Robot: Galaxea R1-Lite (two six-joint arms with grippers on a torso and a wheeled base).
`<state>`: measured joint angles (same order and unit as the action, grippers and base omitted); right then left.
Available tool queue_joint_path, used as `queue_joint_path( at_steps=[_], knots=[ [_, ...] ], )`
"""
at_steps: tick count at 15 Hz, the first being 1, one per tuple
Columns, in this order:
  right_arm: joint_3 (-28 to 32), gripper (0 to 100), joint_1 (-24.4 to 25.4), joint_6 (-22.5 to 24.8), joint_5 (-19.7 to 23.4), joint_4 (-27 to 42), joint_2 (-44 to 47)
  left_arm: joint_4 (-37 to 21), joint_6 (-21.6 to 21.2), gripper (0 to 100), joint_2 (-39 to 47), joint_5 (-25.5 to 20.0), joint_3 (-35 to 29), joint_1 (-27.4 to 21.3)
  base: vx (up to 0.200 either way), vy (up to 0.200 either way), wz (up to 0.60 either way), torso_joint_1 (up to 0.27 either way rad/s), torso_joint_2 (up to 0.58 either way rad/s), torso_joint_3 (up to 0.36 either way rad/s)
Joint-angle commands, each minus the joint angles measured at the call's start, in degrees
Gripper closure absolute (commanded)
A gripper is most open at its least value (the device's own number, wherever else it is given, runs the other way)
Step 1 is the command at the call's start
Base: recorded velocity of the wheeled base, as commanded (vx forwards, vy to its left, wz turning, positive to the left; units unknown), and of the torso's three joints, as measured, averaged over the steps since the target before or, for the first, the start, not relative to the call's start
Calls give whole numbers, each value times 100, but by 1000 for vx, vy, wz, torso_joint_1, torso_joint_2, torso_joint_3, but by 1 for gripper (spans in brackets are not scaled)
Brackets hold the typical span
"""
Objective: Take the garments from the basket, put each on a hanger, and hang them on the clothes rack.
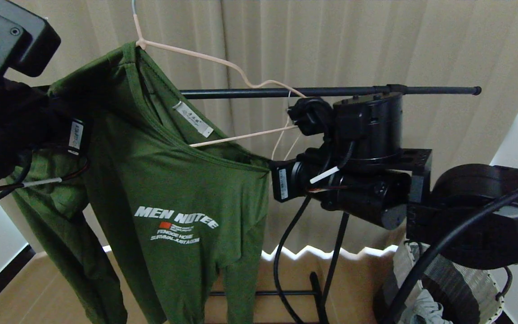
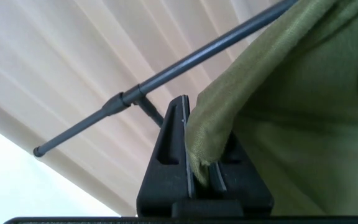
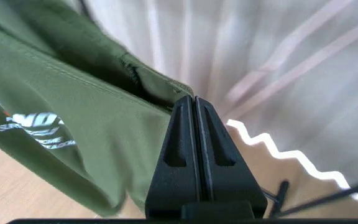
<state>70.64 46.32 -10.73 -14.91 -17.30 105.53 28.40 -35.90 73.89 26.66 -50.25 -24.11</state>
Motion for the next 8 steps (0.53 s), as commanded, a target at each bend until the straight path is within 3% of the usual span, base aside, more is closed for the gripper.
queue_joint_path(
  at_steps=[1,8],
  knots=[
    [-139,100,-159,1,6,-2,-428,7,-22,100,-94,6,86,12,0,0,0,0,0,0],
    [-314,100,-493,27,41,42,-903,7,-259,100,-164,6,217,258,0,0,0,0,0,0]
  ],
)
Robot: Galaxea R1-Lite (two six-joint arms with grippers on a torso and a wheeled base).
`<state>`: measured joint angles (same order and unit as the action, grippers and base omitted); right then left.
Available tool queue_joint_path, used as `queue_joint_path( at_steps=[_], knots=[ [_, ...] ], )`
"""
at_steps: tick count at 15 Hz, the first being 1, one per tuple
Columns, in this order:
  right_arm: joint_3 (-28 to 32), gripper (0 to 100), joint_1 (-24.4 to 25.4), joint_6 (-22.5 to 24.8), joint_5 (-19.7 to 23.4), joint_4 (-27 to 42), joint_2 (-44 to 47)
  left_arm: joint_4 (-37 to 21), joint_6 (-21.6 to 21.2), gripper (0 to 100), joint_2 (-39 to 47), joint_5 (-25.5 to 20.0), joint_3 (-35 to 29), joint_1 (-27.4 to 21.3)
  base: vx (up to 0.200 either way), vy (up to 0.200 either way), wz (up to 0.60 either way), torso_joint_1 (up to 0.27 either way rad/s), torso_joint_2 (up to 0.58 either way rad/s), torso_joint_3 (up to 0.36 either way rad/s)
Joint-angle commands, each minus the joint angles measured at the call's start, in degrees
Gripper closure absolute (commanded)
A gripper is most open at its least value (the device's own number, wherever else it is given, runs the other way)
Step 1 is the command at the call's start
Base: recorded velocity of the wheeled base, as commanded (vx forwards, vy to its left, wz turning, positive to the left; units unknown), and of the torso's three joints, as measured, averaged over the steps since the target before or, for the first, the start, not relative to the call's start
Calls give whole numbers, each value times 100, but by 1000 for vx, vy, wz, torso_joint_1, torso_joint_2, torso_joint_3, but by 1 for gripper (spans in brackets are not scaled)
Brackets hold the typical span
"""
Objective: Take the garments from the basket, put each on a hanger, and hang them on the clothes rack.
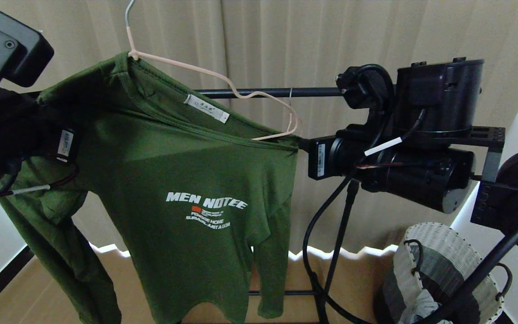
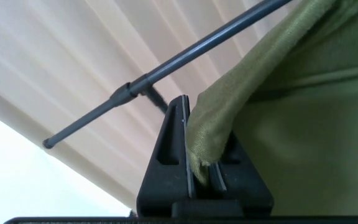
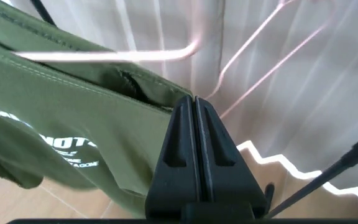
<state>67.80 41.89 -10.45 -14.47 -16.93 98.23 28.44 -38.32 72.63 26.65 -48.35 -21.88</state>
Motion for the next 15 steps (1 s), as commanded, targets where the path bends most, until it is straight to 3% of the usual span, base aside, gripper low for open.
queue_joint_path(
  at_steps=[1,8,11,12,15],
  knots=[
    [-30,100,-49,-1,-3,6,-217,4,-44,100,-56,7,62,35,0,0,0,0,0,0],
    [101,100,-84,34,32,59,-480,4,-141,100,-162,-2,388,35,0,0,0,0,0,0],
    [93,100,-49,421,190,138,-507,4,-141,100,-109,-2,361,17,0,0,0,0,0,0],
    [75,0,-14,553,225,331,-577,12,-132,100,-100,7,344,9,0,0,0,0,0,0],
    [75,0,83,746,313,489,-762,12,-115,100,-109,-2,344,-9,0,0,0,0,0,0]
  ],
)
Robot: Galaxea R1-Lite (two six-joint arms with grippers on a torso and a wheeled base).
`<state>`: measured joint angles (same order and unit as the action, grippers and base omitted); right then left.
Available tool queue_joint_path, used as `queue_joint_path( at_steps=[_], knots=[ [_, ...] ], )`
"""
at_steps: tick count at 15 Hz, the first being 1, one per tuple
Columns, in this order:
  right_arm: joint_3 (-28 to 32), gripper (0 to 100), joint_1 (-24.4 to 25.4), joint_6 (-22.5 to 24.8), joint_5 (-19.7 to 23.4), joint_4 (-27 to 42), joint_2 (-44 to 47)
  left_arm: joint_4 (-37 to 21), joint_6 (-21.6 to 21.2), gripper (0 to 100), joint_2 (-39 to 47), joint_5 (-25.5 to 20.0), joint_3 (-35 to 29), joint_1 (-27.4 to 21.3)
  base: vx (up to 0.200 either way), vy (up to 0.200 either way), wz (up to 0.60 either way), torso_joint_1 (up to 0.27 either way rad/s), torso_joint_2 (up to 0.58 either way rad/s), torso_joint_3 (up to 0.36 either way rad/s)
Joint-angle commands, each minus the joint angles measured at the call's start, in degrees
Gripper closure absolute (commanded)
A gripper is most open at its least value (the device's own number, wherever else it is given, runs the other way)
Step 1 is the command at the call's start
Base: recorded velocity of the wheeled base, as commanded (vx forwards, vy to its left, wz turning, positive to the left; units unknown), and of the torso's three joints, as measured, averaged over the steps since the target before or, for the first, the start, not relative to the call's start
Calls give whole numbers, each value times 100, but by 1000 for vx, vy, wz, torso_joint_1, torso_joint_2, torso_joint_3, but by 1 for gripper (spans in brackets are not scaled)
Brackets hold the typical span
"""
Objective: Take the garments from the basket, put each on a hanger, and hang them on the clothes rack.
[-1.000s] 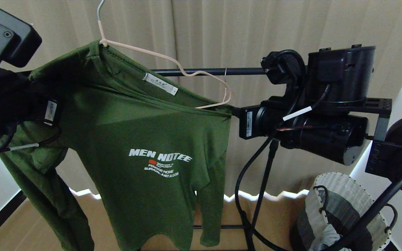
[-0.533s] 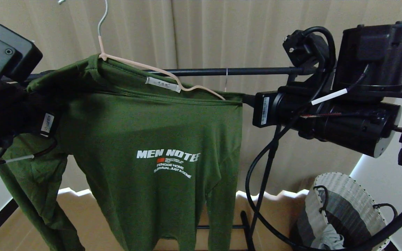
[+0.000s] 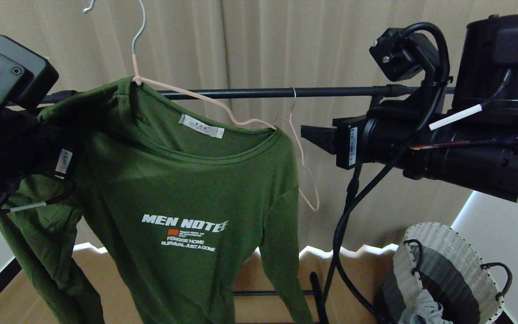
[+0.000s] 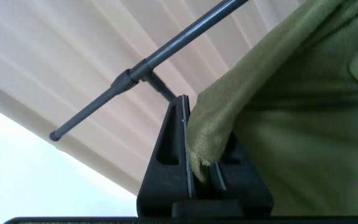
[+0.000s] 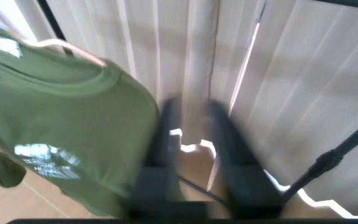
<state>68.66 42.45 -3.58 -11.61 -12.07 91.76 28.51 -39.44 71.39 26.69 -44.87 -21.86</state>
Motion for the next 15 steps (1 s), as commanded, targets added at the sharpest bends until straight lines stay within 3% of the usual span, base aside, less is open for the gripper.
queue_joint_path(
  at_steps=[1,3,8,12,15],
  knots=[
    [7,0,27,314,53,3,-106,5,6,100,15,-14,-4,-20,0,0,0,0,0,0],
    [130,0,167,903,106,12,-35,5,41,100,24,-14,14,-126,0,0,0,0,0,0],
    [1405,0,844,1035,44,618,598,5,59,100,42,-23,40,-416,0,0,0,0,0,0],
    [1906,0,906,1413,-61,715,1028,5,76,100,68,-23,5,-644,0,0,0,0,0,0],
    [1958,0,906,1615,-272,715,1125,5,68,100,77,-23,-4,-706,0,0,0,0,0,0]
  ],
)
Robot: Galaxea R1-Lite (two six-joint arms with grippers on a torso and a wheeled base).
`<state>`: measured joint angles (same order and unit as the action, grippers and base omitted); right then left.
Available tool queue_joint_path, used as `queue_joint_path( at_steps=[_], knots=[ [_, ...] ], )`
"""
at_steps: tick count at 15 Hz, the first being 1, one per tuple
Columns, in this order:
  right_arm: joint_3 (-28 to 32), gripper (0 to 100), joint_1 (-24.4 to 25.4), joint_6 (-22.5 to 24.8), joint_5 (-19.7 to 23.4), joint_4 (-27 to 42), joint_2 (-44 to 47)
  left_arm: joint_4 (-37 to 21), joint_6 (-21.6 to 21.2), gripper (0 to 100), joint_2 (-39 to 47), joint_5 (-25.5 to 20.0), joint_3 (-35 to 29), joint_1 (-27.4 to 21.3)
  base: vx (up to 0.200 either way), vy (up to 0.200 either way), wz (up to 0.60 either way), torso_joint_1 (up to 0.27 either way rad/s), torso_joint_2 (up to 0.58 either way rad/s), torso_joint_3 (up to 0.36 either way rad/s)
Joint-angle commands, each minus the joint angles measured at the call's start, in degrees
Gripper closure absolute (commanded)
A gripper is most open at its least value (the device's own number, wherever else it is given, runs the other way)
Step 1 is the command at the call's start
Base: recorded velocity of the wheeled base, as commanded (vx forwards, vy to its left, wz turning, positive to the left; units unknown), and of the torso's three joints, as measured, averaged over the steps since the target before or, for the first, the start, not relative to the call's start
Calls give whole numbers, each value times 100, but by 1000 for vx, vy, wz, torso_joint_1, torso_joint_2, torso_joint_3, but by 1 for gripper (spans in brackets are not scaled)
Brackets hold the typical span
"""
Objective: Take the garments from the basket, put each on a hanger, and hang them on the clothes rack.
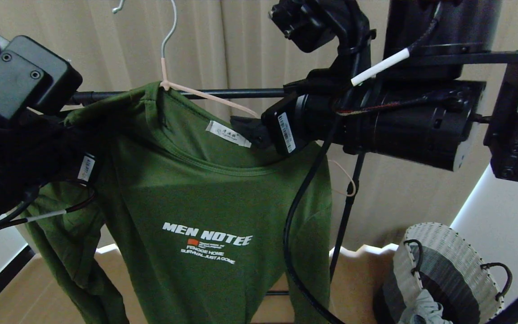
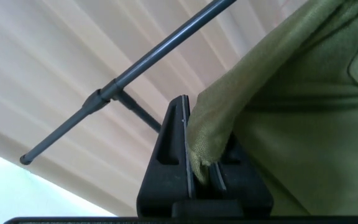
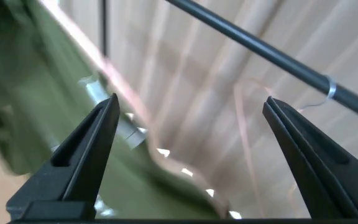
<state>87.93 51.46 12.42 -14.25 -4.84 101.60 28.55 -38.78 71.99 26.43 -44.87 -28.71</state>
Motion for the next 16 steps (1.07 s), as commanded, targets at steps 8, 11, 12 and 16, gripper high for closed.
queue_joint_path(
  at_steps=[8,11,12,16],
  knots=[
    [14,0,198,296,-210,-61,211,274,-33,100,105,-6,31,-47,0,0,0,0,0,0],
    [14,0,277,296,-210,-70,229,274,-25,100,96,-6,31,-100,0,0,0,0,0,0],
    [5,0,277,296,-210,-70,229,283,-25,100,96,-6,31,-91,0,0,0,0,0,0],
    [-4,100,277,287,-201,-87,229,283,-25,100,96,-15,31,-109,0,0,0,0,0,0]
  ],
)
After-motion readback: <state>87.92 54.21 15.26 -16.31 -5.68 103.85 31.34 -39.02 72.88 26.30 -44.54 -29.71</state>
